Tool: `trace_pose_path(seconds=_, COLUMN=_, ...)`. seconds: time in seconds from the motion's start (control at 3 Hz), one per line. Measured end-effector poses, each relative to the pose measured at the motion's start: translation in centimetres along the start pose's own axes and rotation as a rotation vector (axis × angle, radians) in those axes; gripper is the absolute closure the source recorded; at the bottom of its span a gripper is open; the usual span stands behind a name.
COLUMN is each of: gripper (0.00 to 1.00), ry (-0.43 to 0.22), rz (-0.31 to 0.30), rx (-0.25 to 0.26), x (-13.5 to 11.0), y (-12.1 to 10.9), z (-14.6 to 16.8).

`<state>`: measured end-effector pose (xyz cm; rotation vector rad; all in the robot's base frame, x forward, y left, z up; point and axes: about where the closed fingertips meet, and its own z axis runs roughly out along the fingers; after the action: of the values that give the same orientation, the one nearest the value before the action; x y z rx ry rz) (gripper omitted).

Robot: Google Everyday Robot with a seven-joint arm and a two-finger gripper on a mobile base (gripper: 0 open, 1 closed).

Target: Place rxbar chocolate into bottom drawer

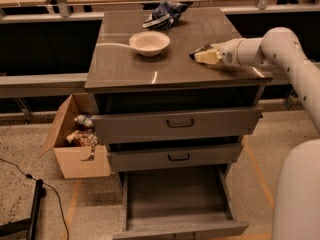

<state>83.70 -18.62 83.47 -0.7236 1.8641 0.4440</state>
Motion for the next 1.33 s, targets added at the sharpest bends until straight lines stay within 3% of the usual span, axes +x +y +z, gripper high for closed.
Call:
trace_pose_path(seconds=0.33, gripper=1.00, ry=0.000, rz=0.000, rx=0.000, x=0.0, y=0.0, z=0.0)
trace_pose_path(seconds=0.67, gripper=1.00, ry=-0.037, rz=-0.020, rx=-0.035, x=-1.2, y=0.8, z=-5.2)
trace_pose_path(seconds=1.0, gripper=1.00, ry=-0.140, rz=-0.070, rx=-0.105, x=-4.6, y=2.6, z=-14.0)
trace_pose_path(seconds=1.33, gripper=1.00, ry=-0.158, rz=-0.096, rx=-0.159, x=-5.4, y=3.8, z=-17.7)
